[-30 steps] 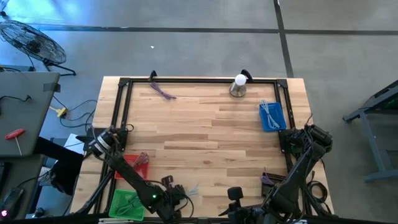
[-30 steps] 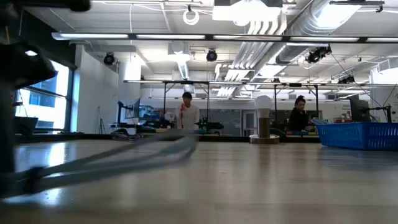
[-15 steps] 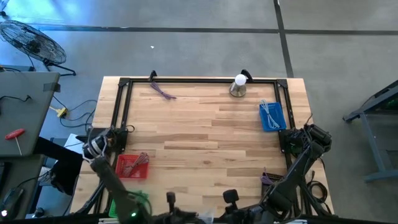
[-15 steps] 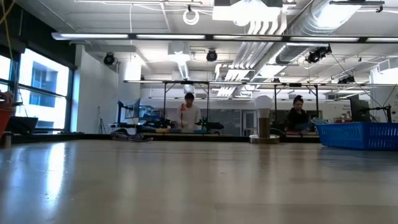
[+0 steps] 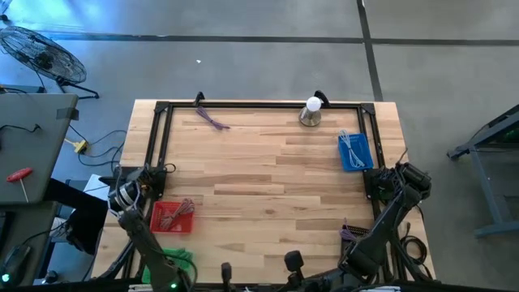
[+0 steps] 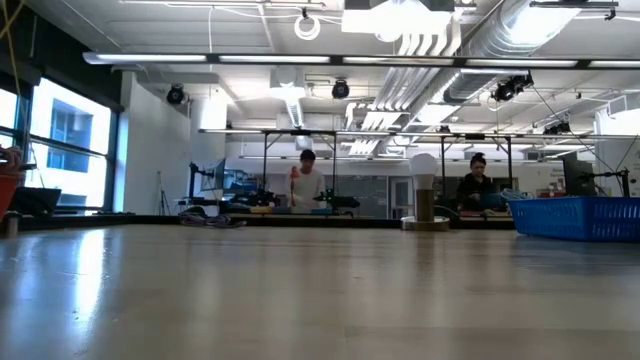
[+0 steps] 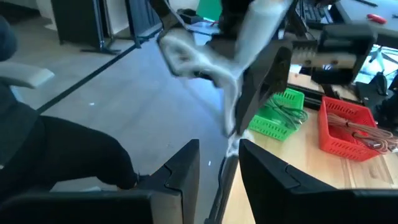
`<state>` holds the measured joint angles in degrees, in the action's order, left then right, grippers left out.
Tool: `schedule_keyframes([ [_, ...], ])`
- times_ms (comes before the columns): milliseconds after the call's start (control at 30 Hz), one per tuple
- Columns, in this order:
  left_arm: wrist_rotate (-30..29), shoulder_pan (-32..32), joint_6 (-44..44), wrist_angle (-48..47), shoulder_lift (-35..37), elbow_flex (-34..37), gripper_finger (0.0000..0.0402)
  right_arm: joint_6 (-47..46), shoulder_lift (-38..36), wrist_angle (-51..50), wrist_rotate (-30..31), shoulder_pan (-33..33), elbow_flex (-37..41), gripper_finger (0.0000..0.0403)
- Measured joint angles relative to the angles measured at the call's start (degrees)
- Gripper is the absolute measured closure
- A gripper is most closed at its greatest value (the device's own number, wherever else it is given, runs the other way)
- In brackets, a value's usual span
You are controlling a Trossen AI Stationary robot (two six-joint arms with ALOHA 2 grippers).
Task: Pick & Place USB Port
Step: Put the light blue charger cable into the blue bin
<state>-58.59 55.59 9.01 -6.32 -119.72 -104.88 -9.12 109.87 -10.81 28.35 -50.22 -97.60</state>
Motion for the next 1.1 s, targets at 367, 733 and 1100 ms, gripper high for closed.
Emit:
schedule_keyframes([
  [367,4.8,-1.6,-2.8,3.6,-0.6,0.0,0.0401,0.2,1.7,0.9,-1.3,1.7,0.0,0.0254],
  [733,7.2,-2.9,-2.6,2.7,-0.6,0.0,0.0401,0.6,1.7,2.6,-2.4,1.9,0.0,0.0246],
  [1100,7.1,-2.7,-1.1,0.0,-0.6,0.0,0.0401,1.1,1.7,4.5,-8.5,0.6,0.0,0.0242],
])
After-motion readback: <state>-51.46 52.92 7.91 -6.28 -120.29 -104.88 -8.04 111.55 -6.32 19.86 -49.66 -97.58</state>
